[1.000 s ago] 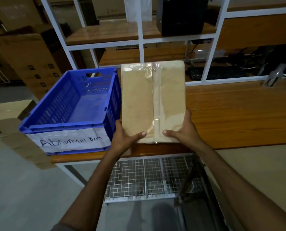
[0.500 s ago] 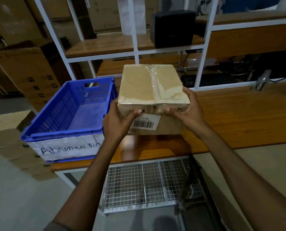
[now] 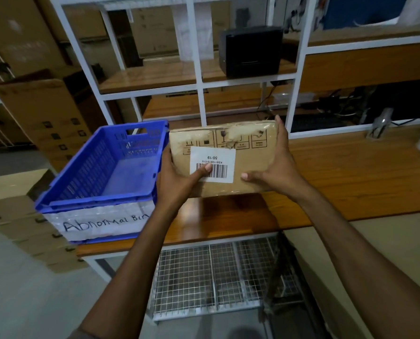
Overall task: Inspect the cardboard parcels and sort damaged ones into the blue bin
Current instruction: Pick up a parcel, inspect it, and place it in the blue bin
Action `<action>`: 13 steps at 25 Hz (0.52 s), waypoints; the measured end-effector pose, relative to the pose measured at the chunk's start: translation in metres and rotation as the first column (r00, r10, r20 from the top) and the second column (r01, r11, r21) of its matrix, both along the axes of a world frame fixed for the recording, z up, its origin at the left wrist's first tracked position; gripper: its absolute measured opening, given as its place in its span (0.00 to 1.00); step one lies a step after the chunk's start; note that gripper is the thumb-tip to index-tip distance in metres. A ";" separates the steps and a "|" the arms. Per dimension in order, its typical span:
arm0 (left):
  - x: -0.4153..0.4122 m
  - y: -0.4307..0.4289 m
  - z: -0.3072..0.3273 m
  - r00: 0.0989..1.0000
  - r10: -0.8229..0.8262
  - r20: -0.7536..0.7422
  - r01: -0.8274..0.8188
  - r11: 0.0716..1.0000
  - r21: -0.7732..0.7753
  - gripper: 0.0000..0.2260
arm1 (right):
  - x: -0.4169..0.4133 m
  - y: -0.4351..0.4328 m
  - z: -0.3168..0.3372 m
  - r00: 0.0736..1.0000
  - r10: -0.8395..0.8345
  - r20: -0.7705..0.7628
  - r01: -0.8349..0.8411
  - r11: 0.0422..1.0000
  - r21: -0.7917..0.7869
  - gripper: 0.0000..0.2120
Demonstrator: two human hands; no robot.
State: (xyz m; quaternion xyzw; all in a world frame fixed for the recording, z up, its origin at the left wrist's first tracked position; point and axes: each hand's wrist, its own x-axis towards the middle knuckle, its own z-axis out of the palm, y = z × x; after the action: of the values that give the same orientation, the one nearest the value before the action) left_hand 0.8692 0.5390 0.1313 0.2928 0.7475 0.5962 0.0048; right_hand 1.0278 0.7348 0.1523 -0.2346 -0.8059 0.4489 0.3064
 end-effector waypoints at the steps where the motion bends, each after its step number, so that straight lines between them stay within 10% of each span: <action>1: -0.001 -0.002 0.001 0.998 -0.060 0.019 0.060 0.998 -0.005 0.49 | 0.000 -0.001 -0.002 1.000 -0.010 0.015 0.010 1.000 0.002 0.72; 13: -0.013 0.002 -0.003 0.938 -0.283 -0.202 0.235 0.944 -0.232 0.51 | -0.004 -0.014 -0.054 0.974 -0.207 0.092 0.214 0.975 -0.063 0.55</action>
State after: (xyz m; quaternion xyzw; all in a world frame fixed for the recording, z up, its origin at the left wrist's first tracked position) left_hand 0.8565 0.5409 0.1287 0.4549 0.7547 0.4721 0.0259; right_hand 1.0235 0.7204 0.0985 -0.3484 -0.7720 0.4324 0.3093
